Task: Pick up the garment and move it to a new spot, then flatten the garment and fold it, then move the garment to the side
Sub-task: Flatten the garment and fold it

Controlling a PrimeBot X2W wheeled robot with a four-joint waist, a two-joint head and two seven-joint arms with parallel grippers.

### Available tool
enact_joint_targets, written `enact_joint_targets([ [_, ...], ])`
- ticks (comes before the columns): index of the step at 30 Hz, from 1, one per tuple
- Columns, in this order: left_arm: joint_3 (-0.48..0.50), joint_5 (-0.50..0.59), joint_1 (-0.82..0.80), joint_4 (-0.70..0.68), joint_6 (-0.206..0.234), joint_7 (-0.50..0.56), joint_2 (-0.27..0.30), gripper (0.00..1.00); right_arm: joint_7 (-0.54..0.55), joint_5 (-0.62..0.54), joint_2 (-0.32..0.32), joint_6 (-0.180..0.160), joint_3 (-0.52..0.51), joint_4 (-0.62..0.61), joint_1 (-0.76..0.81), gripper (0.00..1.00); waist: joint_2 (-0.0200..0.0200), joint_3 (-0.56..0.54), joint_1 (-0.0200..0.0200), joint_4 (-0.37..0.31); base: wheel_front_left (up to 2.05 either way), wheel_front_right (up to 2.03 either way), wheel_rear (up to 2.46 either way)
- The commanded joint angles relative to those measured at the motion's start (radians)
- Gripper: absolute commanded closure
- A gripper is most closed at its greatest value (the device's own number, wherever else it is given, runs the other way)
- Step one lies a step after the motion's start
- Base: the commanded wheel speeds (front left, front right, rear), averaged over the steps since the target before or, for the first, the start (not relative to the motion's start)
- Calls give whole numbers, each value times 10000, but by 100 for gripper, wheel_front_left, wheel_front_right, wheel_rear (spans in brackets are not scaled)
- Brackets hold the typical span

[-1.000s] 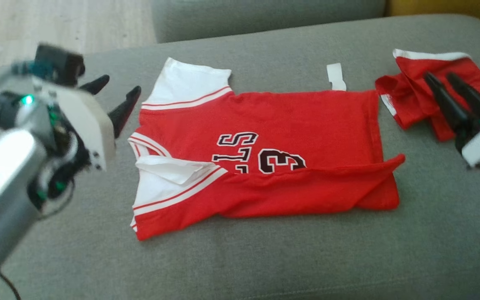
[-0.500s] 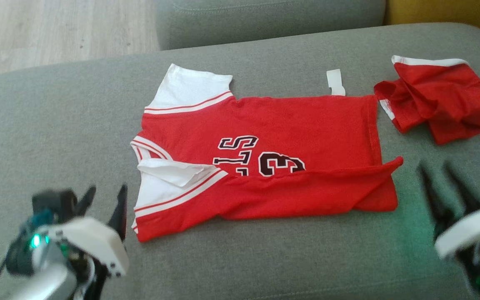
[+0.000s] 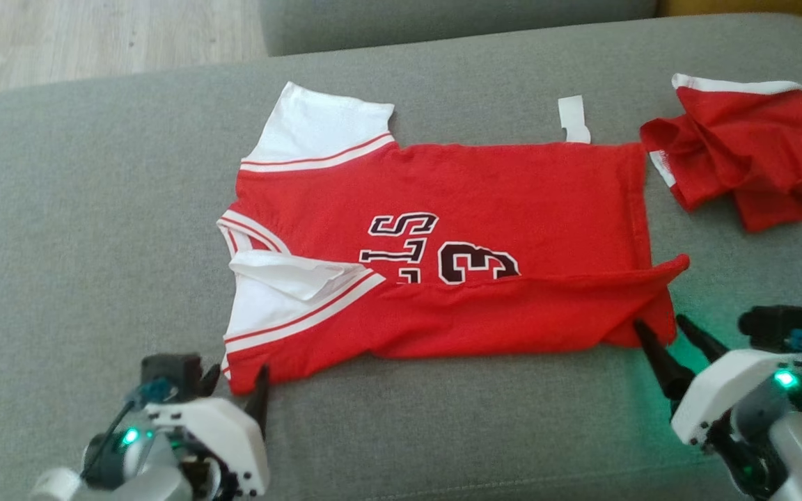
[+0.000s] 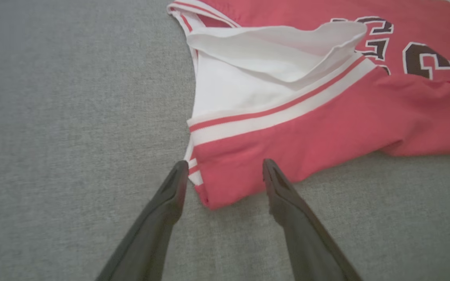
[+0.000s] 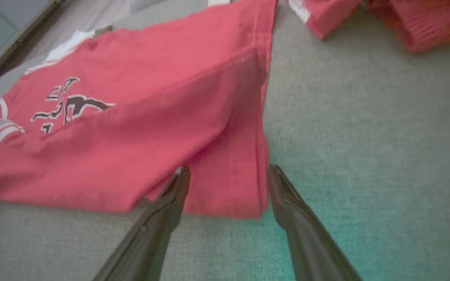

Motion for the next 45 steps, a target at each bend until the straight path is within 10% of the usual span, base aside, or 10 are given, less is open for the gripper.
enact_joint_targets([
  [1, 355, 70, -675, -99, -50, -1, 166, 0, 135, -138, -85, 69, -19, -300, -32, 0, 0, 59, 0, 31, 0, 0, 0],
  [13, 234, -556, -1017, 1100, -602, 835, -395, 0, 1721, -1122, 664, 69, -999, -834, 496, 0, 0, 190, 0, 219, 0, 0, 0],
  [17, 285, -783, -1091, 1390, -952, 885, -564, 3, 1868, -1187, 797, 69, -1058, -946, 539, 46, 0, 174, 0, 228, 0, 0, 0],
  [22, 341, -906, -1236, 1798, -1303, 829, -702, 100, 1945, -1236, 856, 69, -1136, -1002, 516, 100, 0, 194, 0, 209, 0, 0, 0],
  [33, 367, -935, -1207, 1781, -1609, 735, -451, 100, 1805, -1269, 646, 69, -1794, -1182, 737, 100, 0, -144, 0, 266, 0, 0, 0],
  [45, -183, -1185, -555, -465, -1295, 2541, 1209, 100, 4061, -904, -618, 69, -1870, -2832, 2057, 100, 0, -618, 0, 331, 0, 0, 0],
])
